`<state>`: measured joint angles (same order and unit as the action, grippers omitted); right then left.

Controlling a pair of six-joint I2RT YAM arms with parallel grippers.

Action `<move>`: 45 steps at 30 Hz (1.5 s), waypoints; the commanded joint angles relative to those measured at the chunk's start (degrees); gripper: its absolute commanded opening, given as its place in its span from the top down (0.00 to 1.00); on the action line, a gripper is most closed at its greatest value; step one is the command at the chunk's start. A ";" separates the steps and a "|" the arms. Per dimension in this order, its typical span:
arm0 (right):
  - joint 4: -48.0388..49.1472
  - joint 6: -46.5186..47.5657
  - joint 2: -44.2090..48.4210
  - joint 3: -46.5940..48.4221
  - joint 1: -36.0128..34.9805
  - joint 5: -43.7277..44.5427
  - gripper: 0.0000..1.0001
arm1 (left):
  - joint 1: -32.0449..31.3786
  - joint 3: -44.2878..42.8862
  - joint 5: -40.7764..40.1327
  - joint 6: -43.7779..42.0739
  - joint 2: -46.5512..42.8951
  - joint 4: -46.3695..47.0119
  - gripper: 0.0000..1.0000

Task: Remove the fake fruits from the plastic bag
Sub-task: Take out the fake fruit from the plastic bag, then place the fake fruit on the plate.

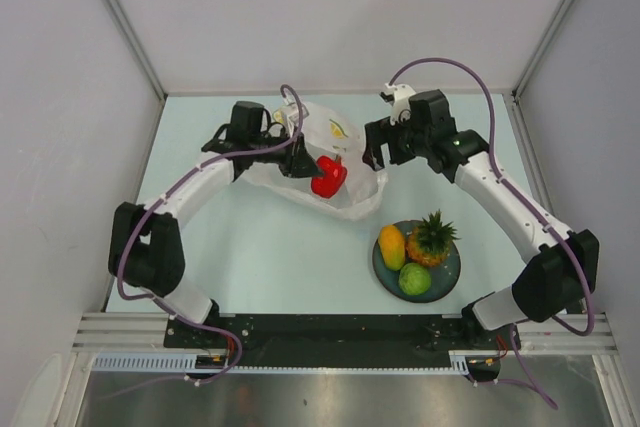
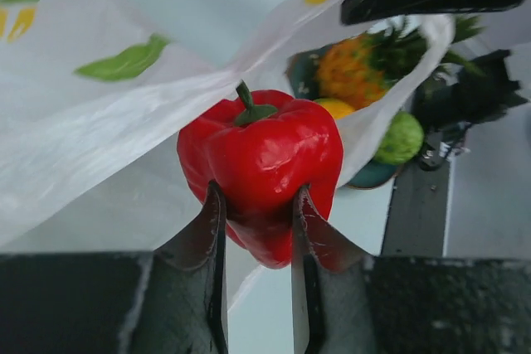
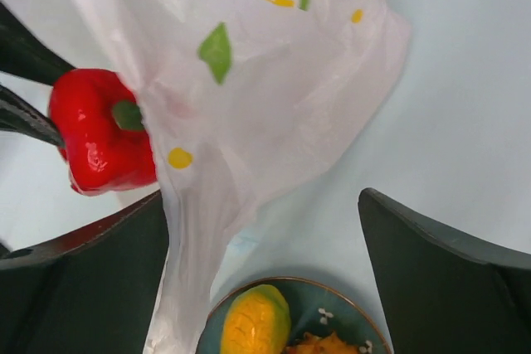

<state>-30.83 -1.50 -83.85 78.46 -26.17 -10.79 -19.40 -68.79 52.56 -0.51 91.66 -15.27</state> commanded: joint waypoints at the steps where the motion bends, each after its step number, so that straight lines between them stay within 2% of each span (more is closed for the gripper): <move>1: 4.72 0.71 6.32 4.86 2.44 -13.88 0.03 | -0.29 -6.70 12.21 -6.51 -3.33 -10.54 1.00; 4: 7.62 -4.38 6.95 4.78 2.97 -24.52 0.03 | 0.06 -9.16 15.28 -5.65 -4.64 -12.07 1.00; 7: 9.99 -7.99 6.34 4.78 1.92 -30.68 0.04 | 0.24 -9.96 17.31 0.06 -6.84 -7.09 1.00; 8: 11.22 -8.60 5.90 4.78 1.74 -32.87 0.04 | 0.32 -9.96 17.75 4.51 -7.28 -4.88 1.00; 11: 13.42 -11.07 4.23 5.21 1.21 -35.61 0.00 | 0.33 -10.13 18.64 13.83 -7.55 4.08 1.00; 15: 13.52 -11.69 2.47 6.27 0.51 -33.78 0.00 | 0.76 -10.48 20.13 24.93 -6.58 17.33 1.00; 20: 14.39 -12.48 1.59 6.80 0.51 -35.53 0.00 | 0.77 -12.15 19.69 27.58 -5.09 18.95 1.00; 23: 13.95 -12.65 1.41 6.71 0.42 -35.18 0.00 | 0.77 -12.24 19.95 31.18 -4.65 22.99 1.00; 26: 14.22 -13.00 1.06 6.62 0.51 -36.49 0.04 | 0.85 -12.33 19.96 33.03 -4.29 25.63 1.00; 27: 14.39 -13.00 0.97 6.71 0.68 -37.19 0.09 | 0.77 -12.33 19.95 33.38 -4.12 26.60 1.00; 28: 15.09 -13.27 0.71 6.62 0.86 -37.90 0.25 | 0.85 -12.33 19.95 33.82 -4.03 26.78 1.00; 30: 15.45 -13.71 0.62 6.62 1.65 -38.78 0.39 | 0.85 -12.33 19.60 33.82 -3.59 26.43 0.90; 31: 15.97 -13.71 0.53 6.71 2.17 -38.70 0.51 | 0.77 -12.33 19.08 33.30 -3.50 25.91 0.78; 34: 14.93 -12.66 1.06 7.76 5.59 -38.25 0.64 | 0.85 -13.38 16.10 27.62 -3.77 20.04 0.06; 35: 13.44 -11.70 1.50 8.64 7.52 -38.60 0.65 | 0.94 -15.47 15.13 25.32 -3.59 17.40 0.00; 36: 11.69 -10.56 1.67 9.78 9.54 -39.22 0.67 | 1.12 -16.71 13.64 22.95 -3.24 10.42 0.00; 37: 8.10 -8.37 2.11 11.53 15.13 -40.53 0.69 | 1.46 -17.85 11.63 18.84 -2.72 7.30 0.00; 39: 4.48 -6.07 3.25 12.86 21.40 -42.64 0.71 | 1.99 -20.14 7.05 16.43 -2.01 2.46 0.00; 40: -1.02 -1.80 3.61 13.47 29.17 -44.22 0.71 | 2.60 -20.76 5.99 15.20 -1.14 1.57 0.00; 42: -7.72 4.54 4.48 14.88 36.24 -45.90 0.71 | 3.14 -22.43 4.14 14.93 -0.26 0.85 0.00; 43: -16.19 14.75 4.66 15.06 39.41 -46.69 0.72 | 3.49 -22.87 3.96 14.75 0.10 0.68 0.00; 44: -20.72 19.47 4.93 14.63 45.62 -46.61 0.72 | 3.66 -24.18 3.52 14.40 0.88 0.07 0.00; 45: -25.11 25.00 5.10 14.01 48.38 -46.78 0.73 | 3.67 -24.80 3.17 13.97 1.41 -0.29 0.00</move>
<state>-33.28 0.32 -82.61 91.15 11.05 -53.47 -16.78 -89.38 59.83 18.02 90.87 -10.52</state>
